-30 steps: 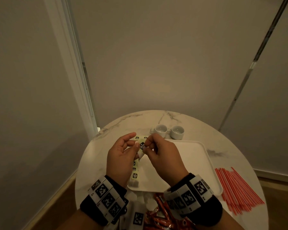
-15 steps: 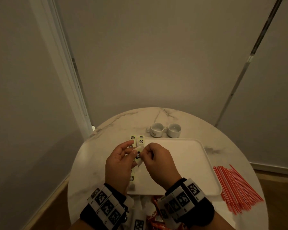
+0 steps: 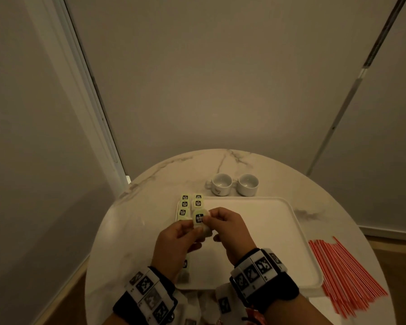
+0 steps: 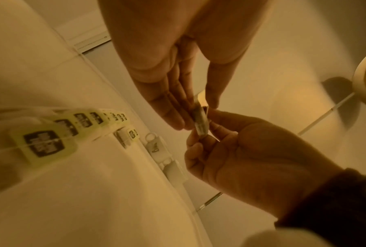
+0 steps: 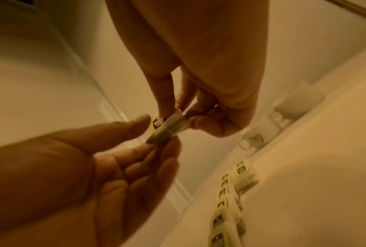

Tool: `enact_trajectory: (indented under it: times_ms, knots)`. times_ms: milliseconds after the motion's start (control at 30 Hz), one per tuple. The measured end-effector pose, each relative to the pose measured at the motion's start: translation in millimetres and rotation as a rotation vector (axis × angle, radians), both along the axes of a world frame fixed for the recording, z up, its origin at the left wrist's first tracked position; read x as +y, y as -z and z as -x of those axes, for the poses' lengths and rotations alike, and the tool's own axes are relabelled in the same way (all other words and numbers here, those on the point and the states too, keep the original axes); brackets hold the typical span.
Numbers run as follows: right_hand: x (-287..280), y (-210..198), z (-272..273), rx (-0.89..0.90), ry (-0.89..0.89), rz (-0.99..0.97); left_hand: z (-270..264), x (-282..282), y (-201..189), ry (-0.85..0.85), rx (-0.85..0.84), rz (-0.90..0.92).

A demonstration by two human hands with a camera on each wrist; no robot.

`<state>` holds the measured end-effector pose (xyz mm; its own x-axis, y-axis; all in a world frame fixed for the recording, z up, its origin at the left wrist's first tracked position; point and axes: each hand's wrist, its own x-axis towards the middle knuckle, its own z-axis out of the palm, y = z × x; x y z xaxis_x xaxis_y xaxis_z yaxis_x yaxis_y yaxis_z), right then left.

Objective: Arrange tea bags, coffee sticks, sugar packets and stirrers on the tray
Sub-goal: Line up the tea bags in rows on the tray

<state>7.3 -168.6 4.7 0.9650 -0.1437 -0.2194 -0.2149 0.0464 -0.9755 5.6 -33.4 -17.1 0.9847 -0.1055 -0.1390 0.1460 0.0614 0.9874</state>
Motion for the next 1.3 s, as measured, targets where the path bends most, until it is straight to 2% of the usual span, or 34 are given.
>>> enact_trajectory:
  times_ms: [167,433,600,667,867,1067,1300]
  knots:
    - [2,14,-12,0.119,0.012,-0.083,-10,-6,14,-0.035,-0.013,-0.13]
    - [-2,24,-20,0.095,-0.027,-0.021,-24,-10,15,-0.126,0.06,-0.069]
    - [-9,32,-28,0.124,-0.148,0.176,-30,-8,20,-0.099,0.101,-0.083]
    - [-12,36,-39,0.146,-0.103,0.176,-33,-4,21,-0.096,0.112,-0.104]
    - [-15,60,-81,0.259,-0.028,0.281,-38,19,14,-0.253,0.043,-0.113]
    - [-4,78,-104,0.323,0.003,0.445,-35,36,9,-0.282,-0.024,-0.085]
    - [0,80,-110,0.348,0.032,0.609,-31,48,11,-0.262,-0.035,-0.079]
